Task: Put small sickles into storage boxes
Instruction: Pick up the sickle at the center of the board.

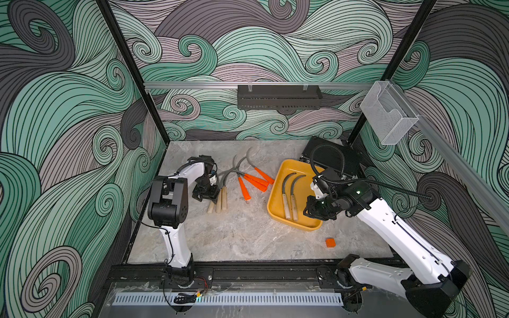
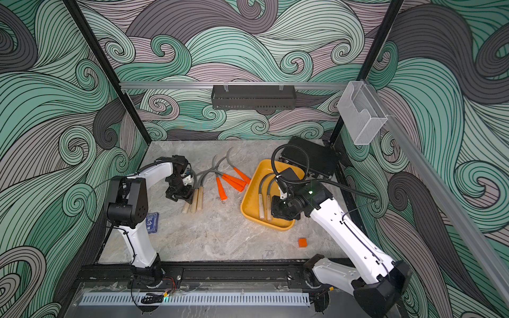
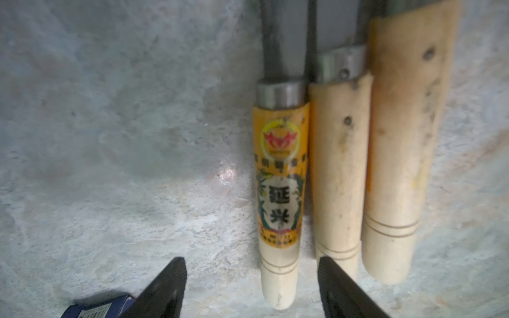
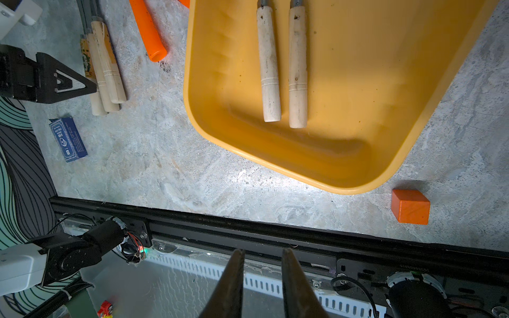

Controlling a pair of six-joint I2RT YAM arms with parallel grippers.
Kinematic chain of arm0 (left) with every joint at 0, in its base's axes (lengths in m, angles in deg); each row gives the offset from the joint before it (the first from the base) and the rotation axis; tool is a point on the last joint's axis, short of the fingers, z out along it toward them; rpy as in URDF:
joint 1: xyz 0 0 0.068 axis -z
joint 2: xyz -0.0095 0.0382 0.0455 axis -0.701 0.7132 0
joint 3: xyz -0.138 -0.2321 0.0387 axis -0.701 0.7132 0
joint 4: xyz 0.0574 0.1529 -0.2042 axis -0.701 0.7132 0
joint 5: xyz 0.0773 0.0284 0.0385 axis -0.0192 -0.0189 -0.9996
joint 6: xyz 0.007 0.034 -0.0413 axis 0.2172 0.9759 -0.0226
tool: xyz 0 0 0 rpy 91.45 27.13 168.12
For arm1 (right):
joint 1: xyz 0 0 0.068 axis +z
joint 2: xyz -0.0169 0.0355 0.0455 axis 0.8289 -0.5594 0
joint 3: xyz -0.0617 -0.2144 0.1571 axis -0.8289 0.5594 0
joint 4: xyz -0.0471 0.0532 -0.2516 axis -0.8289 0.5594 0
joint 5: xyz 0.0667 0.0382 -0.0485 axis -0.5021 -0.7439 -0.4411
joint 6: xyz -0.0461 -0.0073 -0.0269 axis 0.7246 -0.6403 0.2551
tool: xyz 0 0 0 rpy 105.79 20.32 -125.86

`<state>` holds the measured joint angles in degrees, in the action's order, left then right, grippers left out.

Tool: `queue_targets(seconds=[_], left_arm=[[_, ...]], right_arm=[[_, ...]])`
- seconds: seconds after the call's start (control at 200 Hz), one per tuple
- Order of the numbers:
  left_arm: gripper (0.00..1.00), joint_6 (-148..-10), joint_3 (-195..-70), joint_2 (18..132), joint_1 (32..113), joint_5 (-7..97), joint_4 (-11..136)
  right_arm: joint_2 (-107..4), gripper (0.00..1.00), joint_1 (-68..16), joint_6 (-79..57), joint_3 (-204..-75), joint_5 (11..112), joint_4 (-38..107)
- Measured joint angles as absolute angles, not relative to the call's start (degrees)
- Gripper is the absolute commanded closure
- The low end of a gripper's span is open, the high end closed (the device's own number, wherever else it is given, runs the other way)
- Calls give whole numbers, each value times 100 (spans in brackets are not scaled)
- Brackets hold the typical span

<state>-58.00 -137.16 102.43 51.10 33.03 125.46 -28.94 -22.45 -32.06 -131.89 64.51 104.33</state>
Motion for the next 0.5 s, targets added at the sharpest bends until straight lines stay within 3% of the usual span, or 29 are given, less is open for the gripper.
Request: queue_targets(seconds=[0.2, 0.5], left_arm=[[37, -5904, -13724, 10346, 5110, 3161, 12493], [40, -6020, -13724, 10367, 5186, 3065, 12406]], right_arm=[[-2914, 73, -2245, -3204, -13189, 6453, 10433], [-2975, 73, -2245, -3184, -13189, 6456, 10438]])
